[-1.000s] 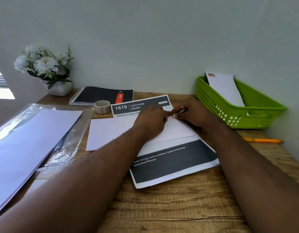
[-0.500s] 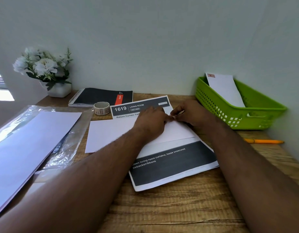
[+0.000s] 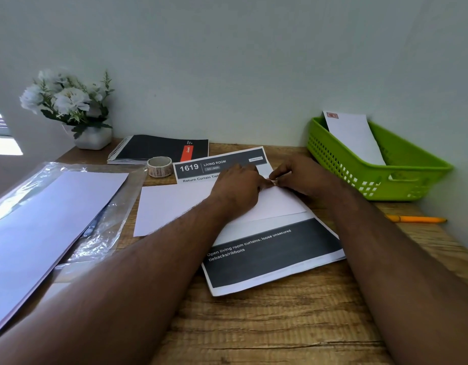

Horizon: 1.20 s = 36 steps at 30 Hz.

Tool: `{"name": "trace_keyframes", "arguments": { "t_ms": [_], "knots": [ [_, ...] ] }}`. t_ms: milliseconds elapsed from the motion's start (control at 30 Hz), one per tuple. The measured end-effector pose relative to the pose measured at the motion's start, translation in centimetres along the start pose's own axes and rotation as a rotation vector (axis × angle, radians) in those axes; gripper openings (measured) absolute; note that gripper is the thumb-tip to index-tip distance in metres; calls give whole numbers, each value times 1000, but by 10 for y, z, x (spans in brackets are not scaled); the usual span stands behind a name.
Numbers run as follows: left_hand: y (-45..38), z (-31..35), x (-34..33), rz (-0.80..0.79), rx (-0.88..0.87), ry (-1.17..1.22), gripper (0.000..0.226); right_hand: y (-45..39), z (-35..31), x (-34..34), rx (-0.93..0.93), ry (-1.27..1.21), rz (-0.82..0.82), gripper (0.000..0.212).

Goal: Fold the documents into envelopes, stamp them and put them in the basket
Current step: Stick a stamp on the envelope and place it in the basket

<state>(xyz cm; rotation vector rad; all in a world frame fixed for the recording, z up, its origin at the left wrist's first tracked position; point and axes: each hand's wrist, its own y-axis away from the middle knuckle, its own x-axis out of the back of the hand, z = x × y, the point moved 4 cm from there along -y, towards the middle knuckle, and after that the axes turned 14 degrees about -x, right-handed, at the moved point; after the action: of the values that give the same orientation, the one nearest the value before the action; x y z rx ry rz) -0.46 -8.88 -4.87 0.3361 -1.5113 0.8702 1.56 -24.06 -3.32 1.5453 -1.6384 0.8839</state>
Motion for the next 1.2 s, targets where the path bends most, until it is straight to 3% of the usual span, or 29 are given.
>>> {"name": "trace_keyframes", "arguments": {
  "t_ms": [300,533,867,1200],
  "knots": [
    [-1,-1,-1,0,9,17,42,-4,9,1,29,4,71,15],
    [0,-3,-2,36,24,63,42,1,14,5,-49,-236,75,9],
    [0,-3,-4,-38,61,4,48,-4,12,-1,-38,-188,135,4],
    [-2,-1,-5,-111,108,-41,47,4,14,8,-117,-285,-127,23]
  ]
}}
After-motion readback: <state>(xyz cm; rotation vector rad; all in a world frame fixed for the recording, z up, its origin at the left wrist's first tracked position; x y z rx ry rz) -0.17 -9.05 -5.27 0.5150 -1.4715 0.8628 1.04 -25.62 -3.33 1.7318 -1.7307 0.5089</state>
